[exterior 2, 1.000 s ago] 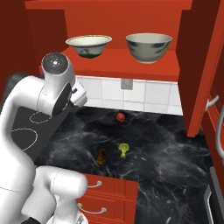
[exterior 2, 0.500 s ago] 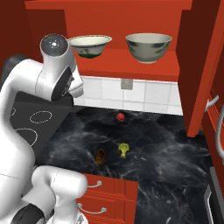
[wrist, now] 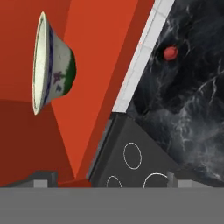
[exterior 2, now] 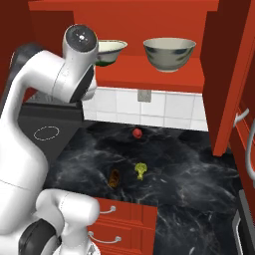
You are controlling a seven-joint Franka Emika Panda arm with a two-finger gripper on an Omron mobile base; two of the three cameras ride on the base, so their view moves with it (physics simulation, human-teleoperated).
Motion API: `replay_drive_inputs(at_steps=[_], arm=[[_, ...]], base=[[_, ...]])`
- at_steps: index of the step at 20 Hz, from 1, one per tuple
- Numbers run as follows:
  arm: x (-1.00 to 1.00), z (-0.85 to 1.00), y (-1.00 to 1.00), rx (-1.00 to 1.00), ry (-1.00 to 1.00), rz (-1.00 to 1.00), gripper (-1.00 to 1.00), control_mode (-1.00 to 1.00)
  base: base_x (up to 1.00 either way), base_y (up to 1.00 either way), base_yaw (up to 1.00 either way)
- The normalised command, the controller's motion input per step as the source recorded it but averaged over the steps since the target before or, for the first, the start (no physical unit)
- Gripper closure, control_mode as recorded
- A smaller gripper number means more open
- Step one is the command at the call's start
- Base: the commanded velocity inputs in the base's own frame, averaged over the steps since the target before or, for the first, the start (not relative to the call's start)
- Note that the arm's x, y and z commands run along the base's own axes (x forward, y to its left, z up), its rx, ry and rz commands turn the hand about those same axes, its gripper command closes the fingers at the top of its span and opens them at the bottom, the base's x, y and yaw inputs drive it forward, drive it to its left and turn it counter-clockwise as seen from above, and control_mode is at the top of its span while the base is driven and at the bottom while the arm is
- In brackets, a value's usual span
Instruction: Pick both bowls and place them on the counter. Then place the broccoli in one bowl and place the sweet potato in the other bowl.
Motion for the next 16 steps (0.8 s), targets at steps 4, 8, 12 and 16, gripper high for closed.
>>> replay_drive_inputs(at_steps=[4, 8, 12, 16], arm=[[0.13, 0.23, -0.01, 0.18, 0.00, 0.00, -1.00, -1.00], [0.13, 0.25, -0.01, 0.17, 0.04, 0.00, -1.00, -1.00], [0.14, 0.15, 0.00, 0.09, 0.03, 0.00, -1.00, -1.00], [0.23, 0.09, 0.00, 0.02, 0.00, 0.00, -1.00, -1.00]], base=[[0.00, 0.00, 0.00], [0.00, 0.00, 0.00], [0.00, 0.00, 0.00], [0.00, 0.00, 0.00]])
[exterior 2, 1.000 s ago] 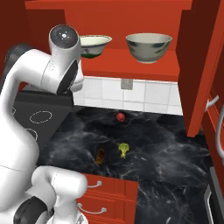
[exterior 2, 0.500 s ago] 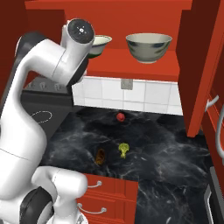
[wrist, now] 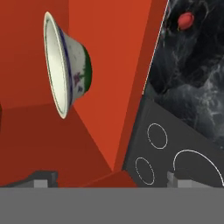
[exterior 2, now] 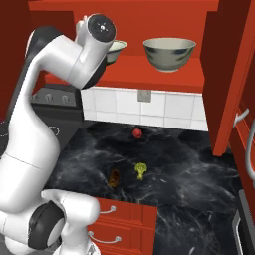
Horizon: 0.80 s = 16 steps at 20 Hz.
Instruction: Pick both bowls and place them on the counter. Then place the broccoli in one bowl and place the sweet potato in the other bowl.
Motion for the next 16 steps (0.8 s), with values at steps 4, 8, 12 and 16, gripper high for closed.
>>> replay_drive_inputs(at_steps=[4, 8, 12, 16], arm=[[0.22, 0.05, 0.00, 0.00, 0.00, 0.00, -1.00, -1.00], [0.25, 0.00, 0.00, 0.00, 0.00, 0.00, -1.00, -1.00], [0.44, -0.07, 0.00, 0.00, 0.00, 0.00, -1.00, -1.00], [0.56, -0.11, 0.00, 0.00, 0.00, 0.00, -1.00, -1.00]], base=[[0.00, 0.00, 0.00], [0.00, 0.00, 0.00], [0.00, 0.00, 0.00], [0.00, 0.00, 0.00]])
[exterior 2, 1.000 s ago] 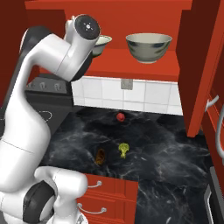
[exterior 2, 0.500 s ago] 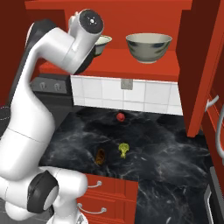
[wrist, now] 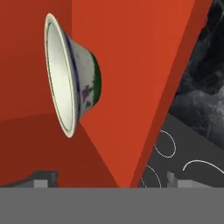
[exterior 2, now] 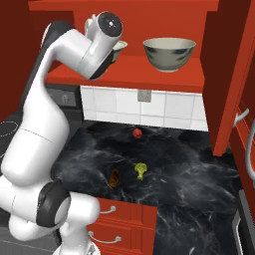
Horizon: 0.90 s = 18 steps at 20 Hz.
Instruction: Pick both bowls and place them on the counter. Then place the broccoli in one bowl and place the sweet potato in the other bowl.
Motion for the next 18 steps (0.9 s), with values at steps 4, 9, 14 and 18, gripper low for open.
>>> replay_drive_inputs(at_steps=[4, 9, 14, 18], arm=[[0.56, -0.15, 0.01, -0.03, 0.08, 0.00, -1.00, -1.00], [0.52, -0.12, 0.01, -0.05, 0.08, 0.00, -1.00, -1.00], [0.49, -0.03, 0.00, -0.03, 0.02, 0.00, -1.00, -1.00], [0.45, -0.08, 0.00, -0.02, 0.00, 0.00, -1.00, -1.00]], base=[[0.00, 0.00, 0.00], [0.00, 0.00, 0.00], [0.00, 0.00, 0.00], [0.00, 0.00, 0.00]])
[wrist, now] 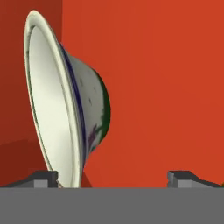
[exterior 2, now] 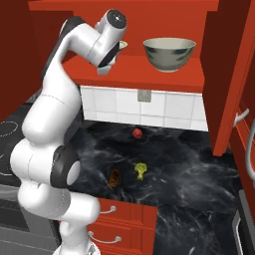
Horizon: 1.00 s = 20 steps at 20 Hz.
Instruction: Pick both bowls and place them on the counter. Then place the broccoli in one bowl and place the sweet potato in the other bowl.
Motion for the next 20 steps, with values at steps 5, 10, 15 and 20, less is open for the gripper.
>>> replay_drive_inputs(at_steps=[5, 10, 15, 20], arm=[[0.42, -0.18, 0.02, -0.06, 0.01, 0.00, -1.00, -1.00], [0.50, -0.03, 0.00, -0.01, 0.03, 0.00, -1.00, -1.00], [0.47, 0.00, 0.00, 0.00, 0.03, 0.00, -1.00, -1.00], [0.22, 0.00, 0.00, 0.00, 0.05, 0.00, -1.00, -1.00]], base=[[0.00, 0.00, 0.00], [0.00, 0.00, 0.00], [0.00, 0.00, 0.00], [0.00, 0.00, 0.00]])
